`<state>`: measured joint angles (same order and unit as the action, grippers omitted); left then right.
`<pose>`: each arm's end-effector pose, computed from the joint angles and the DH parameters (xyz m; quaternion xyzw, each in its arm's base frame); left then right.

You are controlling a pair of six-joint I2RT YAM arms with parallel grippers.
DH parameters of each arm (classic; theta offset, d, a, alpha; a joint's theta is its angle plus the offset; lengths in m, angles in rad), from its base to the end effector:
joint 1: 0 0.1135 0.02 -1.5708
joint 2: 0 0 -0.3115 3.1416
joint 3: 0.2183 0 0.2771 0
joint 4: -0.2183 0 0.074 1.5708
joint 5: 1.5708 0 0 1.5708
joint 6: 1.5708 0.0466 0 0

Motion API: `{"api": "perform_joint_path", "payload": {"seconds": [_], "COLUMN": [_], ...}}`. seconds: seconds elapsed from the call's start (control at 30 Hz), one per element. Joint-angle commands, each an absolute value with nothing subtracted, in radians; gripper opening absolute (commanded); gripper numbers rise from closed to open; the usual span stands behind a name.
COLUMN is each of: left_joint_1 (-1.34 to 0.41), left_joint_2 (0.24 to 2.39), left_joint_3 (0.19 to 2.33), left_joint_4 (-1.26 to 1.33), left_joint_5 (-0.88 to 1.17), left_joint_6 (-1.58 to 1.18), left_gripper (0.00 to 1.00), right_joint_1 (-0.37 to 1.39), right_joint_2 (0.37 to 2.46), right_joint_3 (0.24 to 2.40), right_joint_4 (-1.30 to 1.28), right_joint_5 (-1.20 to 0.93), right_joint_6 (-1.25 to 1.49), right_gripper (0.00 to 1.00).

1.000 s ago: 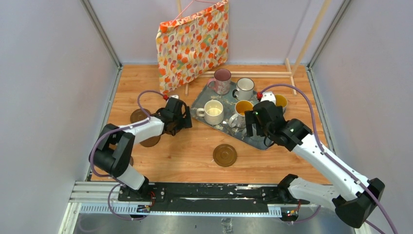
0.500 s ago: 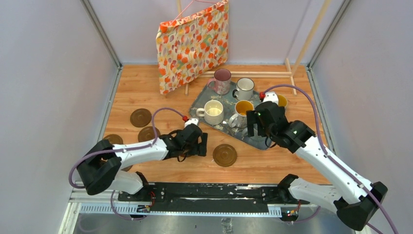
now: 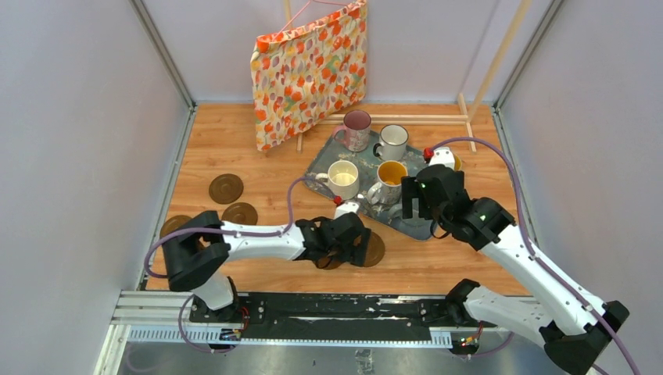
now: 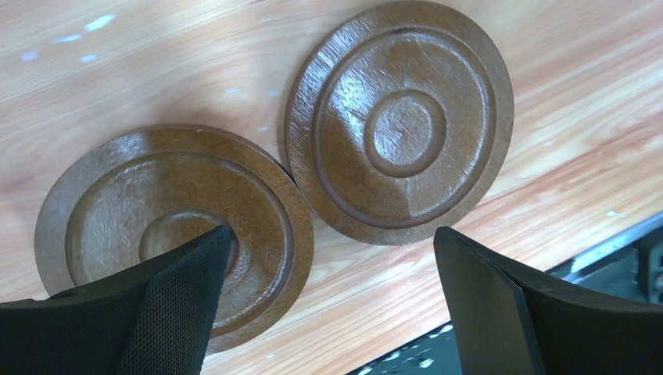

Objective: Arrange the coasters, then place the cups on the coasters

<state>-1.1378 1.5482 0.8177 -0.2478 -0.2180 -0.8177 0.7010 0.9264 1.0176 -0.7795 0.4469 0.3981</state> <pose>0.1439 -0.2874 0.1900 0.1202 0.9437 -0.1825 0.2485 0.1555 0.1048 0.3732 -0.0395 0.8859 0.0466 0.4598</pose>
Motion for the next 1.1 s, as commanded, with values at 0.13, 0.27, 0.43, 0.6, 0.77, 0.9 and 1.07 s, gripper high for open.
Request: {"api": "perform_joint_path", "payload": {"seconds": [0.13, 0.27, 0.43, 0.6, 0.77, 0.9, 1.07], "left_joint_1": [-1.221, -1.245, -1.236, -1.187, -1.183, -1.182, -1.179], "left_joint_2": [1.766, 1.849, 1.829, 1.774, 1.731, 1.713, 1.701], "left_joint_3": [1.058, 1.151, 1.116, 1.048, 1.006, 0.966, 0.968], "left_joint_4": [-0.223, -0.240, -0.250, -0.247, -0.260, -0.262, -0.280], "left_joint_5": [-0.129, -0.146, -0.230, -0.243, -0.238, -0.257, -0.283], "left_joint_6": [-0.833, -0.830, -0.856, -0.860, -0.847, -0.846, -0.821], "left_gripper": [1.00, 1.00, 1.00, 1.00, 1.00, 1.00, 1.00], "right_joint_1": [0.716, 0.716, 0.715, 0.715, 0.715, 0.716, 0.715], "right_joint_2": [0.881, 0.870, 0.873, 0.887, 0.895, 0.903, 0.908], "right_joint_3": [1.038, 1.042, 1.042, 1.043, 1.038, 1.036, 1.031], "right_joint_4": [-0.844, -0.854, -0.859, -0.856, -0.843, -0.836, -0.836], "right_joint_5": [0.519, 0.535, 0.539, 0.541, 0.536, 0.529, 0.524], "right_joint_6": [0.402, 0.396, 0.388, 0.385, 0.387, 0.392, 0.395], "right_gripper": [0.99, 0.99, 0.99, 1.00, 1.00, 1.00, 0.99]}}
